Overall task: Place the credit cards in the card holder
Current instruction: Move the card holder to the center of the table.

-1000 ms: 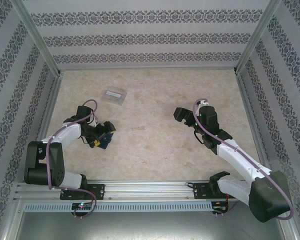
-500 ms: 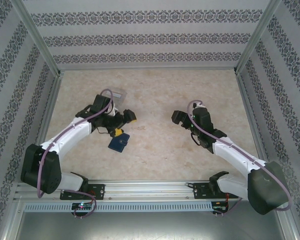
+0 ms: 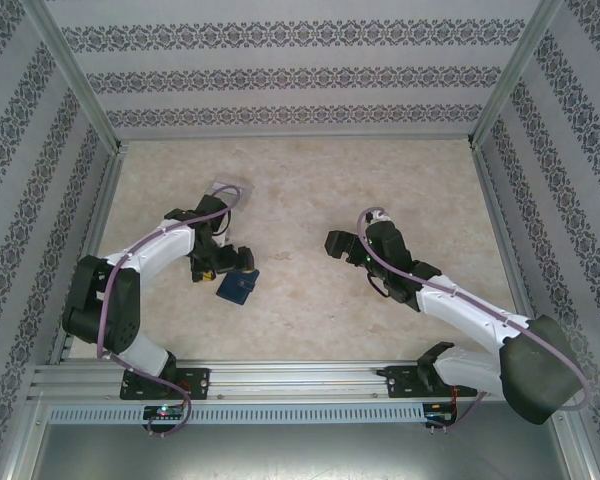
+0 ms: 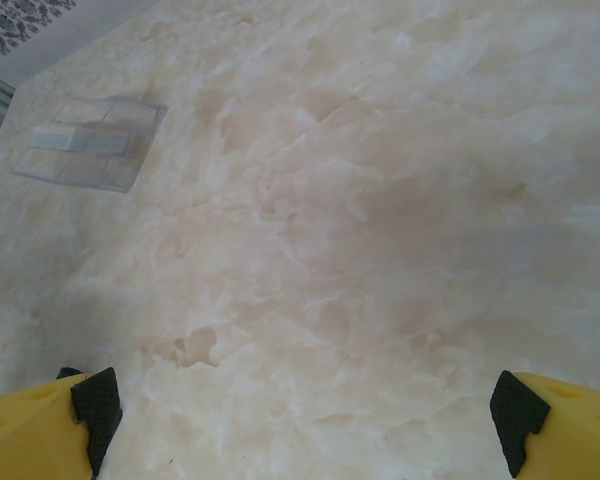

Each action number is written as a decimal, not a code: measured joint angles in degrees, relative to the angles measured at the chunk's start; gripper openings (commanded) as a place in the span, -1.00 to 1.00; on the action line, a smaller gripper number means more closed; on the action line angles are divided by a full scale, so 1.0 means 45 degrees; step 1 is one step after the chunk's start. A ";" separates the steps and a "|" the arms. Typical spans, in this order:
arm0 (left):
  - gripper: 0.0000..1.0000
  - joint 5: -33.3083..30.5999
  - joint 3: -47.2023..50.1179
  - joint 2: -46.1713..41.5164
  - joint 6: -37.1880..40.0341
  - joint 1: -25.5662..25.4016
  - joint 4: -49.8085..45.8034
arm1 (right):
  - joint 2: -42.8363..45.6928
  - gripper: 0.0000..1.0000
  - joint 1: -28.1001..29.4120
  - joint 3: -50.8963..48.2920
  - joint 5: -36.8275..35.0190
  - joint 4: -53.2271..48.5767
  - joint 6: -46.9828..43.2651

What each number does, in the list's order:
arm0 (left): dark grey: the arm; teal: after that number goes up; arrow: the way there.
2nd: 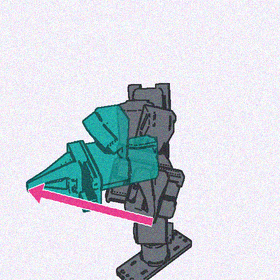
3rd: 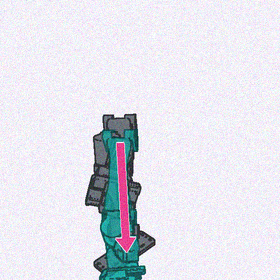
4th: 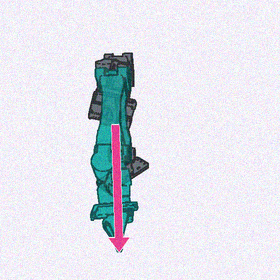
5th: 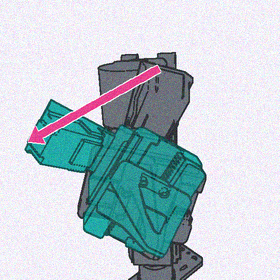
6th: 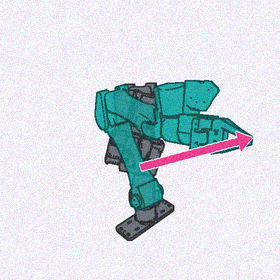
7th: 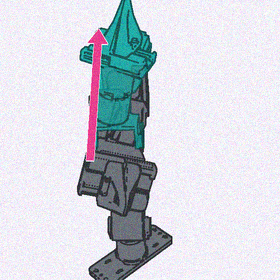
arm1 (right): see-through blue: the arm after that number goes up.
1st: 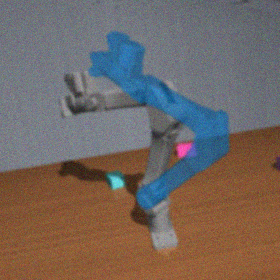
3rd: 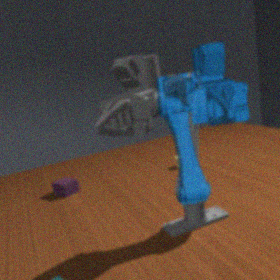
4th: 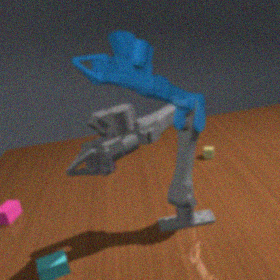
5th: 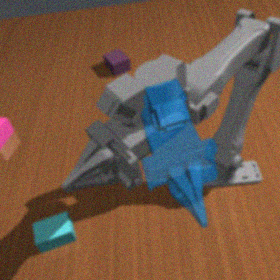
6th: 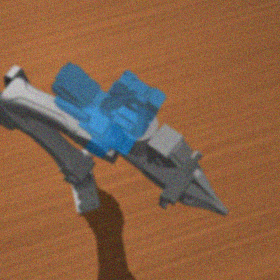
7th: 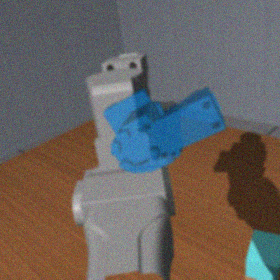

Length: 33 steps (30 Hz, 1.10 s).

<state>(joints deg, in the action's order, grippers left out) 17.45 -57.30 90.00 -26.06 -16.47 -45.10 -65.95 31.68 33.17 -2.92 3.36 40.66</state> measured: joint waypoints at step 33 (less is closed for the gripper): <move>0.44 0.3405 0.2846 -0.0801 -0.3497 -0.1316 0.4167 | -0.2424 0.37 0.2458 0.1098 -0.0039 -0.1078 0.0612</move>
<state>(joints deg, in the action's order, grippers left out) 32.77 -44.49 86.39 -41.80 -22.39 -26.35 -76.86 42.74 38.11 -3.09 -1.50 43.42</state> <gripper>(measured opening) 0.731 0.705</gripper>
